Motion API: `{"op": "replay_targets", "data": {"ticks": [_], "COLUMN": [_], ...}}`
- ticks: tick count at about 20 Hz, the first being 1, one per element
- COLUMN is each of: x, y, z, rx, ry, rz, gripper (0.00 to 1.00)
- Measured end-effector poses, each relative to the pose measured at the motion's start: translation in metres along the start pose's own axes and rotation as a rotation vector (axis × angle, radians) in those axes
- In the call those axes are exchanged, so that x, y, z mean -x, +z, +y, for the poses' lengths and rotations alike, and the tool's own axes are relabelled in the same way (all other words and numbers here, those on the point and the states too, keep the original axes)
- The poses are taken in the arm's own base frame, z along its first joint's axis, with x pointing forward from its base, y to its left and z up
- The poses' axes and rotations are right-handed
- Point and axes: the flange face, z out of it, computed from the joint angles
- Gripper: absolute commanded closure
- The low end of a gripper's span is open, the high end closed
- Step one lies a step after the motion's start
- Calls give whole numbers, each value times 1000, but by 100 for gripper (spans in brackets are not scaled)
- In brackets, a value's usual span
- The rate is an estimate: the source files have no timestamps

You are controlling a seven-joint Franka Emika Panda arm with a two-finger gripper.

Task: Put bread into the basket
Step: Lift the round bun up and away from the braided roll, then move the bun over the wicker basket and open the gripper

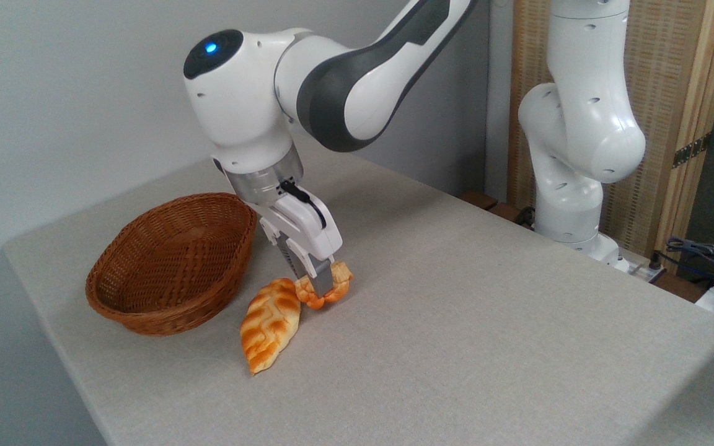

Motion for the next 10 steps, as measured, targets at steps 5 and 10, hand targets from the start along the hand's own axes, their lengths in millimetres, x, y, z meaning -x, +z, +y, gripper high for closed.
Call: {"op": "replay_targets", "data": {"ticks": [5, 10], "x": [-18, -55], "y": [-39, -74], "z": [14, 47], "rx": [-7, -27], "ry": [-12, -49], "rz": [96, 183], "gripper": [67, 63]}}
